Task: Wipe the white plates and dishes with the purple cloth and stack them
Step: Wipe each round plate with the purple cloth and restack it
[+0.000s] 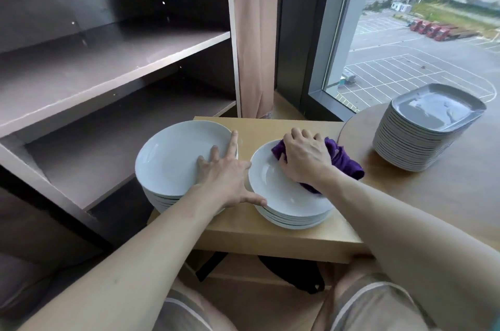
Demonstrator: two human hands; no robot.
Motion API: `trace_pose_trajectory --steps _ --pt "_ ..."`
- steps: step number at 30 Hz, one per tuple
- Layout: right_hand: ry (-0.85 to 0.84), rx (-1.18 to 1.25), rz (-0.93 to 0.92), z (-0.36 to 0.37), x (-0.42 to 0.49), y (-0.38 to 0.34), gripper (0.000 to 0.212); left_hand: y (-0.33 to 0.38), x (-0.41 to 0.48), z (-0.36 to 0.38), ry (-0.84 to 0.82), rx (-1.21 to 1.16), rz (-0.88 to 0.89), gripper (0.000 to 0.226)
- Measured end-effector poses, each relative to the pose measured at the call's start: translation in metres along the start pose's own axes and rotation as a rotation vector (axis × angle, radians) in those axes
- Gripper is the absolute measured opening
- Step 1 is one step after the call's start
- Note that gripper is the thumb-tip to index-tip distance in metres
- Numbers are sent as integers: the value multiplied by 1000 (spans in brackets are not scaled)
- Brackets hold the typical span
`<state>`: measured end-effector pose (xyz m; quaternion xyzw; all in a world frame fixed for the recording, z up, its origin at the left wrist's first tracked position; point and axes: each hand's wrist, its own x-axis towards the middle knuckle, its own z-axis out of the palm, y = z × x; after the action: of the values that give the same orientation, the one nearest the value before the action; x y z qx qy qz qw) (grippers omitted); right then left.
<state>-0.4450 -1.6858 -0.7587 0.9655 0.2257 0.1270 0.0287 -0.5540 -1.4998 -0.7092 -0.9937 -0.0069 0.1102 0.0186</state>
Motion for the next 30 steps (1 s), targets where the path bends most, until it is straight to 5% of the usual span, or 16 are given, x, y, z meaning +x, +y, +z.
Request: trace_pose_trajectory --steps 6,17,30 --pt "-97 -45 1 -17 -31 27 38 0 -1 -2 4 -17 -8 103" --pt "-365 345 -100 -36 -66 4 11 -1 2 1 5 -25 -23 103" --pt "-89 390 -125 -11 -32 -41 19 2 1 -3 0 -30 -13 92"
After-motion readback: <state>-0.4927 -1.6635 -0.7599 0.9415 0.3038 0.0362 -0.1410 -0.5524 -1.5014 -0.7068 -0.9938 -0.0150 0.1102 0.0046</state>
